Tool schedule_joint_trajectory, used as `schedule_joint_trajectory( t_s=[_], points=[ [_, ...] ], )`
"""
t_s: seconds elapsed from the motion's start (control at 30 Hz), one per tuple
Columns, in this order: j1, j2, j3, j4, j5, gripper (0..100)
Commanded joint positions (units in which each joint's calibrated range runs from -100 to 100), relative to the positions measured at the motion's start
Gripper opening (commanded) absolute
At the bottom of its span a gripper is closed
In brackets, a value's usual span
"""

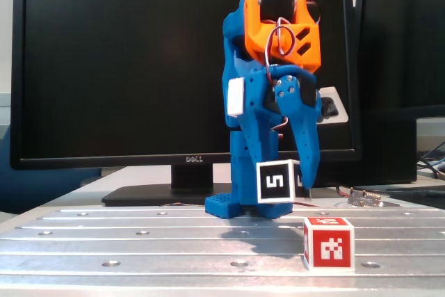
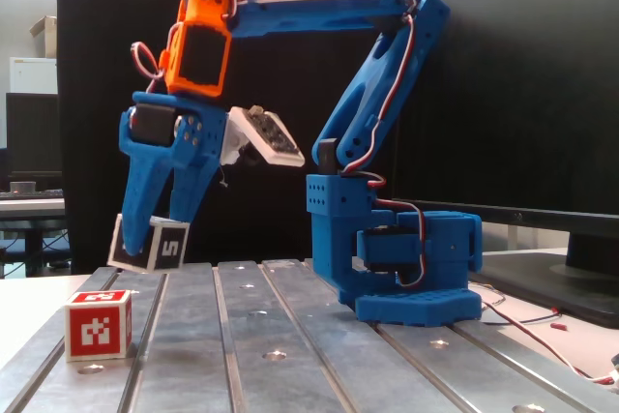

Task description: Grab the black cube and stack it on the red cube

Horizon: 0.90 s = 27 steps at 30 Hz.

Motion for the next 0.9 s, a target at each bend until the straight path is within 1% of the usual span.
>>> schedule_joint_trajectory(
  t_s=[0.0, 0.13, 0.23, 0.4, 0.67, 0.8, 0.87],
  points=[
    [-1.99, -0.1, 0.16, -1.56, 0.88, 15],
    [-3.02, 0.4, 0.89, -1.81, 1.25, 15],
    [-3.61, 3.49, -0.02, -0.7, 2.61, 15],
    [-4.64, 7.25, -3.55, -0.02, 2.98, 15],
    [-6.64, 9.09, -13.04, 7.76, 3.04, 15],
    [-6.79, 10.01, -16.03, 8.96, 3.14, 15],
    [-6.79, 10.93, -17.02, 9.22, 4.25, 15]
  ],
)
